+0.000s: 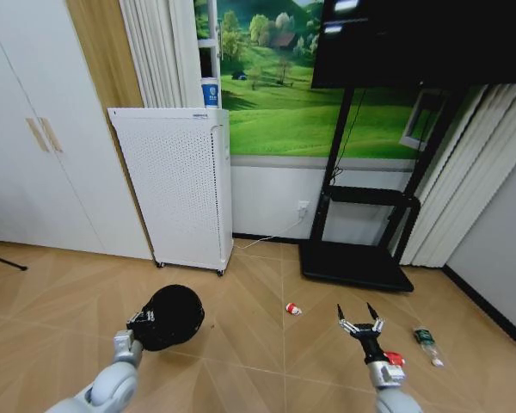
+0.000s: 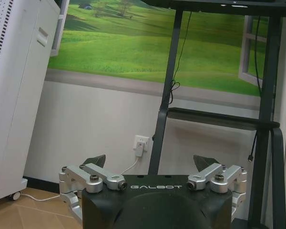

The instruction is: Pick up the trash bin and place the garbage on the floor into it.

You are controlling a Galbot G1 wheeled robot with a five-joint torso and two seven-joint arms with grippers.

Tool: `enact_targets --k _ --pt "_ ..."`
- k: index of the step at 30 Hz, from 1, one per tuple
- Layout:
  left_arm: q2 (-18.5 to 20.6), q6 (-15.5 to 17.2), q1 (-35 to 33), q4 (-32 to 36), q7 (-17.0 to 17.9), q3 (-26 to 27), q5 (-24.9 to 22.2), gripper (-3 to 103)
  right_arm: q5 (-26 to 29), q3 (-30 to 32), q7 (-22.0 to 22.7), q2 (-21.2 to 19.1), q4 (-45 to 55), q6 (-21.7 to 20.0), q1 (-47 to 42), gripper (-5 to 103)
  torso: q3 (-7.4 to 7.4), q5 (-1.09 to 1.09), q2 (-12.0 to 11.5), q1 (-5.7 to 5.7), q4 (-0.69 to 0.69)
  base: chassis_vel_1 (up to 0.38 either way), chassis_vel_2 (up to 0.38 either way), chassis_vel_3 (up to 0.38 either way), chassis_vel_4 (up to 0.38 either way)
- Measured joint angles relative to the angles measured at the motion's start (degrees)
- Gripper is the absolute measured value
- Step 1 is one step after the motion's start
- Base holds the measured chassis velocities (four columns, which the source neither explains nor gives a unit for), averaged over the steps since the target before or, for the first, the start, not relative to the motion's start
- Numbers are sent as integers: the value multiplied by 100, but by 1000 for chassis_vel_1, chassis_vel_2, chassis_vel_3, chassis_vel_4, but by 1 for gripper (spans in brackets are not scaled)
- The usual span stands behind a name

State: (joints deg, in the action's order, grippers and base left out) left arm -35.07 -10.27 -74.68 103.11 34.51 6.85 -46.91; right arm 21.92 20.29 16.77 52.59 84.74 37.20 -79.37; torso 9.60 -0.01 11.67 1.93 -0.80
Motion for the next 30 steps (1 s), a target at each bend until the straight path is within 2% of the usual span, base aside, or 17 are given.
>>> enact_targets --k 6,12,20,21,30 --pt "52 -49 -614 268 3 400 128 7 42 -41 -60 -24 -33 -2 56 100 0 0 0 -1 2 0 0 0 0" --pt "-16 -84 -840 376 28 514 221 7 64 -142 -44 -11 -63 -3 130 100 -1 0 1 -2 1 -34 -6 39 6" --pt "-113 -209 -878 394 -31 515 346 7 65 -141 -18 -11 -92 -4 138 100 0 4 0 -1 1 -210 -47 210 57" --pt "-143 -246 -853 395 -53 513 431 7 39 -104 -9 -4 -118 -2 108 100 0 -2 1 -1 0 -262 -106 299 128" --pt "-191 -467 -645 376 -117 474 781 7 -57 -34 114 28 -147 -50 49 100 1 2 1 0 -2 -197 -141 181 107"
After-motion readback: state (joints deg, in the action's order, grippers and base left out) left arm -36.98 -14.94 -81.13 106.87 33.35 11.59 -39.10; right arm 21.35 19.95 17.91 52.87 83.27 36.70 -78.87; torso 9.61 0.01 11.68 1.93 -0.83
